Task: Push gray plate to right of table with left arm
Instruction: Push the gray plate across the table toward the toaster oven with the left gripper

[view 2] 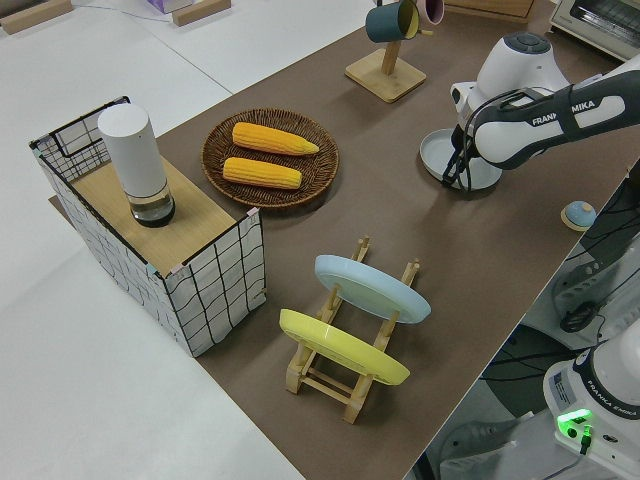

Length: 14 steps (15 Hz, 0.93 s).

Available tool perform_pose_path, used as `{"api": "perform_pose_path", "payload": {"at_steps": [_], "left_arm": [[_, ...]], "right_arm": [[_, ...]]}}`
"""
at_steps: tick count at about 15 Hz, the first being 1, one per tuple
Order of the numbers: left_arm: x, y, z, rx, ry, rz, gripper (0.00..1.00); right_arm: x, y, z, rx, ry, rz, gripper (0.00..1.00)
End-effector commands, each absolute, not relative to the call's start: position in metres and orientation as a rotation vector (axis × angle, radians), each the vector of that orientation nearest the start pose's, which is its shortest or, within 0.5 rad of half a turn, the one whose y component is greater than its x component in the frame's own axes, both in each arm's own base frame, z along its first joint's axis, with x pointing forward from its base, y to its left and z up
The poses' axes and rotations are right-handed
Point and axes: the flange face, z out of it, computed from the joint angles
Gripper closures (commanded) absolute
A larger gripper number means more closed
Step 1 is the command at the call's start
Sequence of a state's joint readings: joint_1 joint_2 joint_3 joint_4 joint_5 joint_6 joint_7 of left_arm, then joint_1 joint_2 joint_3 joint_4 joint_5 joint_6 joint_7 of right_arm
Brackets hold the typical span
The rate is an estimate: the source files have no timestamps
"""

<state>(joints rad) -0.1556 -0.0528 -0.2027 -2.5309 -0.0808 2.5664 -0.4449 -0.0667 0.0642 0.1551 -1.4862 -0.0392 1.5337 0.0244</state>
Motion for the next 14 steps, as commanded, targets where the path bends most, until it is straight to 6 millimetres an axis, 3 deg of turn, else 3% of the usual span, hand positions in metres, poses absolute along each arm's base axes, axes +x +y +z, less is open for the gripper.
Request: {"api": "perform_pose_path", "payload": {"at_steps": [1, 5, 10, 14], "left_arm": [[0.422, -0.212, 0.29, -3.207, -0.316, -0.082, 1.0], [0.413, -0.263, 0.291, -3.228, -0.369, -0.092, 1.0], [0.401, -0.345, 0.295, -3.262, -0.445, -0.084, 1.0], [0.393, -0.391, 0.302, -3.293, -0.491, -0.09, 1.0]], "right_arm": [[0.566, 0.043, 0.628, -3.164, -0.092, 0.028, 0.017], [0.566, 0.043, 0.628, -3.164, -0.092, 0.028, 0.017], [0.566, 0.043, 0.629, -3.165, -0.092, 0.026, 0.017], [0.566, 0.043, 0.628, -3.164, -0.092, 0.028, 0.017]]}}
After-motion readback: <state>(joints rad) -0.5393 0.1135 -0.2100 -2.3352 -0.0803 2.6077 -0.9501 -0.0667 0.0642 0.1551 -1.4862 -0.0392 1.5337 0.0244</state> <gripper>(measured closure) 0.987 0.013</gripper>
